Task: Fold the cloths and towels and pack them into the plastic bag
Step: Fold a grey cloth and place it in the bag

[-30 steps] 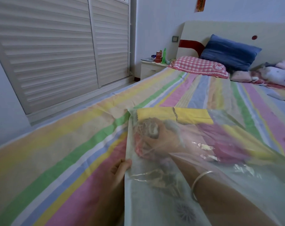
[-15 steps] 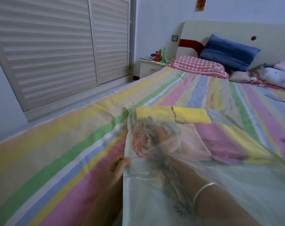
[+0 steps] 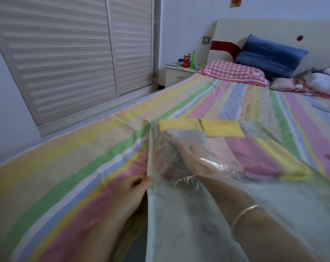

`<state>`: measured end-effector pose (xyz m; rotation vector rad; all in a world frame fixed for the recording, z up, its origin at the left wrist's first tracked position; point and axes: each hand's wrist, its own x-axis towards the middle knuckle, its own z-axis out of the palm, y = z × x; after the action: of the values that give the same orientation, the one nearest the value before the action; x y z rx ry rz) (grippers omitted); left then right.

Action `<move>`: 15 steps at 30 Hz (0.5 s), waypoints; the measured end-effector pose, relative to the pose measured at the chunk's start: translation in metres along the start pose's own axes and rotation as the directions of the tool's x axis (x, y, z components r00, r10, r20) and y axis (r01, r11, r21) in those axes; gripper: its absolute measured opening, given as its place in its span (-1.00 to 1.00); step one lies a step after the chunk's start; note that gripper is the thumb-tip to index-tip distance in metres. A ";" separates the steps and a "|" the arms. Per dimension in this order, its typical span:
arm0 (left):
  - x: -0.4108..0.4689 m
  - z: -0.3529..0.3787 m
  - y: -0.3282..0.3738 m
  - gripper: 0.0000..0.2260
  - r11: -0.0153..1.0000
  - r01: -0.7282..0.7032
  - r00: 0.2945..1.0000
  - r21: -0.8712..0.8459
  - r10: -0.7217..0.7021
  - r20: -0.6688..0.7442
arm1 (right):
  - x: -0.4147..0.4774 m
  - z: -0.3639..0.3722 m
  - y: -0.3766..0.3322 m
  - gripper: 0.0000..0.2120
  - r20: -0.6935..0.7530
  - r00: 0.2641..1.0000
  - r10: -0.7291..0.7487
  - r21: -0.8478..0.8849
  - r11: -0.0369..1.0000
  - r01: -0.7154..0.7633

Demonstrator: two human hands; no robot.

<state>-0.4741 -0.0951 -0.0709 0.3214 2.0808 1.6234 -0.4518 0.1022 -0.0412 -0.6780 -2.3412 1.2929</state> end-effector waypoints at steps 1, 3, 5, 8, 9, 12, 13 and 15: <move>-0.002 -0.002 0.001 -0.74 1.000 0.020 0.999 0.020 -0.019 -0.034 | -0.010 -0.002 0.003 -0.79 -0.102 0.995 -0.017 0.031 0.999 0.020; -0.007 -0.004 0.008 -0.75 0.997 0.041 0.996 0.067 -0.035 -0.087 | -0.029 -0.003 0.007 -0.62 -0.160 0.979 -0.129 -0.183 0.978 0.099; -0.010 -0.007 0.011 -0.71 0.986 0.024 0.990 0.167 0.000 -0.141 | -0.040 -0.003 0.005 -0.38 0.040 0.990 -0.132 -0.395 0.908 0.137; -0.017 -0.012 0.020 -0.69 0.902 -0.023 0.980 0.432 0.106 -0.169 | -0.042 -0.001 0.006 -0.35 0.280 0.958 -0.056 -0.697 0.675 0.243; -0.022 -0.012 0.025 -0.74 0.865 -0.049 0.976 0.499 0.147 -0.160 | -0.044 0.001 0.007 -0.35 0.293 0.952 -0.091 -0.688 0.672 0.275; -0.043 -0.005 0.045 -0.76 0.775 -0.163 0.953 0.611 0.283 -0.104 | -0.053 0.007 0.006 -0.38 0.247 0.951 -0.185 -0.650 0.697 0.304; -0.051 -0.001 0.052 -0.76 0.755 -0.231 0.935 0.614 0.347 -0.076 | -0.064 0.005 0.003 -0.40 0.250 0.953 -0.171 -0.663 0.687 0.297; -0.071 0.013 0.070 -0.82 0.735 -0.397 0.885 0.550 0.465 0.018 | -0.094 -0.004 -0.002 -0.42 0.235 0.955 -0.181 -0.667 0.685 0.293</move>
<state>-0.4139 -0.0975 0.0094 0.9915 2.6909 1.2528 -0.3742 0.0501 -0.0466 -0.4470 -2.9309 0.3043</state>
